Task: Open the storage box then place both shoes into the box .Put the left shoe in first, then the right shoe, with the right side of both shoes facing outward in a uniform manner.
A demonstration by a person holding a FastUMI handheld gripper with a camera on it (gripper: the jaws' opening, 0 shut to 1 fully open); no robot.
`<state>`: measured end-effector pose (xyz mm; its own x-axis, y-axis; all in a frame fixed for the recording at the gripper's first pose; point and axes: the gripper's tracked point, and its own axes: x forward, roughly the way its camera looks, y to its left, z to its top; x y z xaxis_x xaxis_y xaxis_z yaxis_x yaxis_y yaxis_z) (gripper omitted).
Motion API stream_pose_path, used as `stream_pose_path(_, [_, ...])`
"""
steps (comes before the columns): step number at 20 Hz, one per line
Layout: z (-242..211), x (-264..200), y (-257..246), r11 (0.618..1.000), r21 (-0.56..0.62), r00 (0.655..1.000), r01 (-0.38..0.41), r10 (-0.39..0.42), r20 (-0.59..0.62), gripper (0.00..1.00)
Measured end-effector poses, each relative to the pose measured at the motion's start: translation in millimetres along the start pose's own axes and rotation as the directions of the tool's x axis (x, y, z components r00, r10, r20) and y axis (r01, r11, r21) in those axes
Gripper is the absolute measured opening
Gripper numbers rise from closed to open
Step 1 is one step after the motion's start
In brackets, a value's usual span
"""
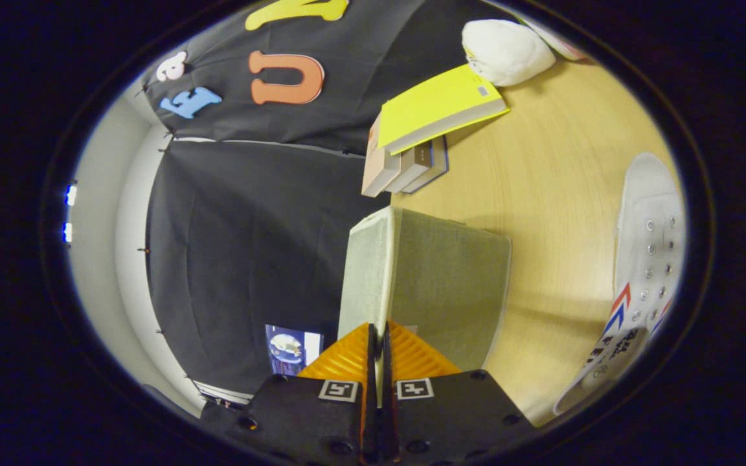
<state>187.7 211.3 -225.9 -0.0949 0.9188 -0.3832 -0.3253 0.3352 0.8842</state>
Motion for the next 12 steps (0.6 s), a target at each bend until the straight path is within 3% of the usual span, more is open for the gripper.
stream_pose_path(3, [-2,-3,20,0.999,-0.043,0.999,0.018,-0.016,0.031,0.06])
stream_pose_path(9, [4,4,61,0.980,-0.094,0.975,0.174,-0.158,0.153,0.06])
stream_pose_path(12, [5,16,103,0.973,-0.135,0.968,0.189,-0.161,0.193,0.06])
